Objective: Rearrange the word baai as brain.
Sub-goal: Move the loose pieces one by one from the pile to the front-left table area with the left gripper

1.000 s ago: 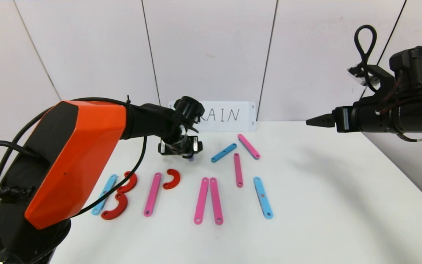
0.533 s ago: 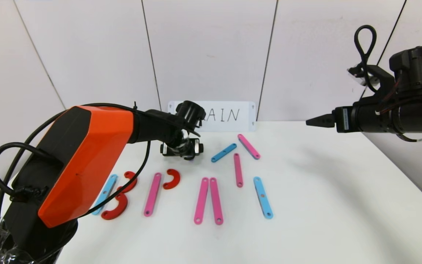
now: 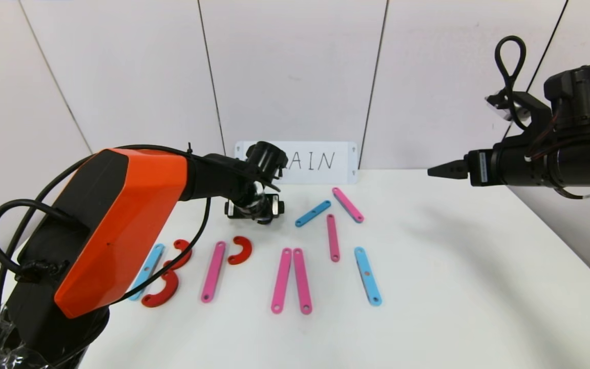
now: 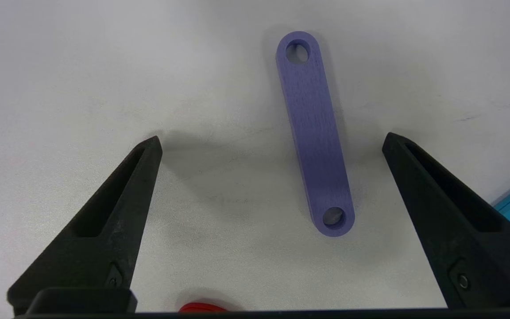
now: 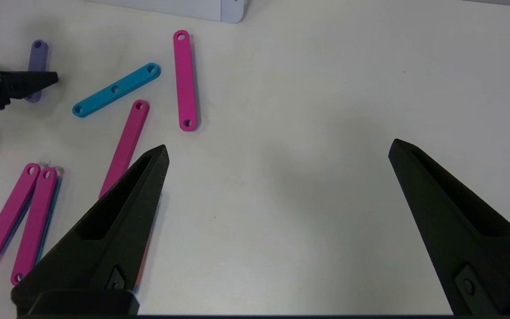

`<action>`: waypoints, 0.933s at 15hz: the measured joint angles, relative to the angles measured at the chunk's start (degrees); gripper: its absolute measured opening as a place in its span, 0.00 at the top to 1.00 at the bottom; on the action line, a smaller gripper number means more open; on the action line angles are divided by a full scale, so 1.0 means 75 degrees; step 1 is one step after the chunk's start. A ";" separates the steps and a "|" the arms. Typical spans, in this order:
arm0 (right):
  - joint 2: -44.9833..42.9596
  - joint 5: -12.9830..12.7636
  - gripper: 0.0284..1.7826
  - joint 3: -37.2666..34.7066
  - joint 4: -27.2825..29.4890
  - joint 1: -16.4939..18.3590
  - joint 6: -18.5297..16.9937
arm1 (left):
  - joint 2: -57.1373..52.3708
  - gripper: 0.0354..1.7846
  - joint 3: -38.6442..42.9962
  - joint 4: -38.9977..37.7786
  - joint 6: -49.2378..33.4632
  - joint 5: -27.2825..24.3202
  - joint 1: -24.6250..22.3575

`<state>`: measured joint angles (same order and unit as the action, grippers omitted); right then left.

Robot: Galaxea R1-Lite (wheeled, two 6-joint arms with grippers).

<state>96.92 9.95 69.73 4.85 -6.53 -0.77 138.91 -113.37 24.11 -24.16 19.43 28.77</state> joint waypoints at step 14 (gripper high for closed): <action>-0.0015 -0.0015 0.02 -0.0026 0.0003 -0.0015 0.0000 | -0.0018 0.86 0.0000 0.0037 0.0003 0.0003 -0.0003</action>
<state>96.81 9.84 69.54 4.88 -6.64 -0.77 138.78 -113.37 24.39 -24.14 19.46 28.75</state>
